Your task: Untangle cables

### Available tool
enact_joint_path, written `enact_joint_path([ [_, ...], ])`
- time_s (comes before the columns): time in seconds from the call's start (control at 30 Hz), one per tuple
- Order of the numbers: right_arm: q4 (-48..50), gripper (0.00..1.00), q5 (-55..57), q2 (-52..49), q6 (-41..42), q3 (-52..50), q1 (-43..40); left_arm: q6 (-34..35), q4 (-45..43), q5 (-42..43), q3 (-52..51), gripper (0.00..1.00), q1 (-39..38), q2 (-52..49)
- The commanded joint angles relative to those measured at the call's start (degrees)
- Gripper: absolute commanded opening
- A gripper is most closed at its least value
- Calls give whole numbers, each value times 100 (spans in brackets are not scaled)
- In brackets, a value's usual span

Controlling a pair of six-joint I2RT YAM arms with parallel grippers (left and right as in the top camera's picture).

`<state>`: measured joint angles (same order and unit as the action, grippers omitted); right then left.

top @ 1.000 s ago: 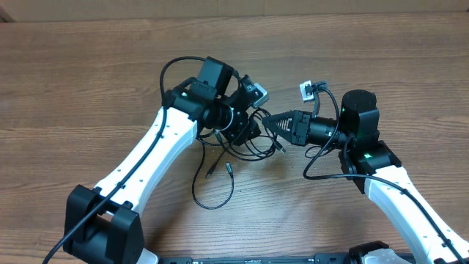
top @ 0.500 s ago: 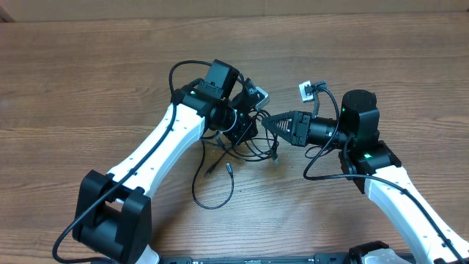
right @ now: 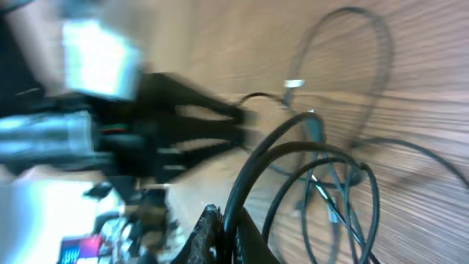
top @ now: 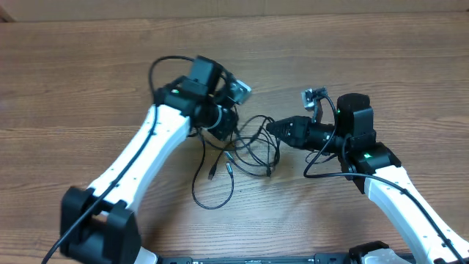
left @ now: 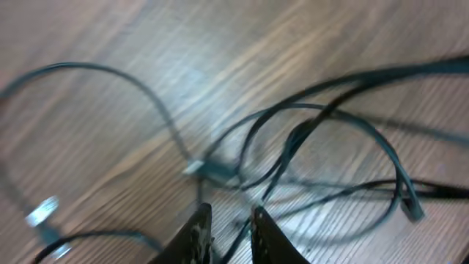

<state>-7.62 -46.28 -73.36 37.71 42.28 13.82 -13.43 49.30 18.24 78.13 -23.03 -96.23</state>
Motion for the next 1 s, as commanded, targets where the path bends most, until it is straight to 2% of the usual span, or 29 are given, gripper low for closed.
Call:
enact_joint_path([
  [0.0,-546,4,1189,37,4,46,4,57,105,-85,-24,19,352,439],
  [0.17,-664,4,990,37,-37,46,4,61,146,212,-24,22,627,525],
  [0.27,-22,4,50,37,-133,46,4,63,149,752,-24,38,614,492],
  [0.33,999,4,-901,37,-87,46,4,66,144,977,-24,46,562,459],
  [0.37,2166,4,-1589,37,306,46,4,79,140,1080,-24,51,520,446],
  [0.4,3018,4,-1845,37,702,46,4,79,146,1080,-24,52,498,444],
  [0.43,3276,4,-1858,37,859,46,4,79,144,1082,-24,54,498,444],
  [0.53,3591,4,-1853,37,1034,46,4,57,140,1075,-24,57,501,442],
  [0.7,3585,4,-2026,37,1202,46,4,57,-50,1075,-24,58,498,439],
  [0.73,3585,4,-2068,37,1202,46,4,59,-162,1078,-24,56,498,439],
  [0.8,3585,4,-2096,37,1202,46,4,61,-264,1080,-24,45,498,439],
  [0.9,3585,4,-2098,37,1202,46,4,61,-302,1080,-24,8,501,439],
  [0.97,3582,4,-2118,37,1202,46,4,61,-297,1080,-24,4,507,439],
])
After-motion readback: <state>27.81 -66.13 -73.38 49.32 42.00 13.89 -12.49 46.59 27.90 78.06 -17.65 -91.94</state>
